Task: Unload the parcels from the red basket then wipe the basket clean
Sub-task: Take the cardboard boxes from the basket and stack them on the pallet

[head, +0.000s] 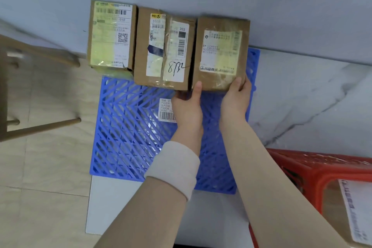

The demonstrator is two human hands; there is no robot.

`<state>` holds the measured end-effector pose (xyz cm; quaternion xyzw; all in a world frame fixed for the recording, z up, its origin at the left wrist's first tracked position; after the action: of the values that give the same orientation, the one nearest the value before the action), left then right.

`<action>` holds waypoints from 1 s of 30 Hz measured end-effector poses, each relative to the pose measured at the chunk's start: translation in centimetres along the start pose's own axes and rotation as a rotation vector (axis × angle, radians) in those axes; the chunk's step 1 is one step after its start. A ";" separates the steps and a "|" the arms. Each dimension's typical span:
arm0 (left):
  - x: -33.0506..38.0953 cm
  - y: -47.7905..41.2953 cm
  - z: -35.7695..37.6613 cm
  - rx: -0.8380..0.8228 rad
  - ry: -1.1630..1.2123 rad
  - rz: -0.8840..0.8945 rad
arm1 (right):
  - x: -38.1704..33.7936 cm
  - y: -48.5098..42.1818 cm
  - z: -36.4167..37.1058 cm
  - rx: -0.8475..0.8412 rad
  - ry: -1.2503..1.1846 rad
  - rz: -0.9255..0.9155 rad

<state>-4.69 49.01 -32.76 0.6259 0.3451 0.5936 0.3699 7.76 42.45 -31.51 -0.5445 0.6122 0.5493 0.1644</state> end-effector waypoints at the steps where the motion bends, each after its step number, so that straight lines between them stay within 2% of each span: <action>1: -0.1 -0.2 0.1 0.003 0.009 -0.002 | -0.1 -0.1 0.1 -0.008 0.005 0.005; 7: -0.9 -0.6 0.1 -0.020 -0.057 -0.069 | -0.4 0.2 -0.3 -0.128 0.087 0.050; 10: -0.9 1.9 -1.1 -0.003 -0.123 -0.112 | -1.6 2.3 -2.0 -0.169 0.154 0.000; 17: 0.4 14.0 -4.4 -0.028 -0.228 0.079 | -7.0 12.7 -8.2 -0.287 0.228 -0.233; 20: 0.2 19.5 -5.2 -0.026 -0.299 0.183 | -9.3 17.3 -13.1 -0.253 0.270 -0.354; 25: -2.3 27.5 -3.6 -0.120 -0.347 0.318 | -10.4 21.8 -22.6 -0.118 0.316 -0.486; 30: -7.7 32.7 0.5 -0.183 -0.392 0.391 | -8.7 21.6 -31.0 -0.090 0.289 -0.460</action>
<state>-4.83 26.31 -8.03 0.7474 0.0849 0.5498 0.3632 4.83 16.08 -3.29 -0.7488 0.4644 0.4407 0.1715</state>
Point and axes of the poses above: each hand's wrist, its own y-axis away from the middle knuckle, its own z-axis out of the palm, x = y × z, the point moved 8 cm from there along -y, towards the middle knuckle, and after that the axes turned 9 degrees about -z, right-handed, at the moved point
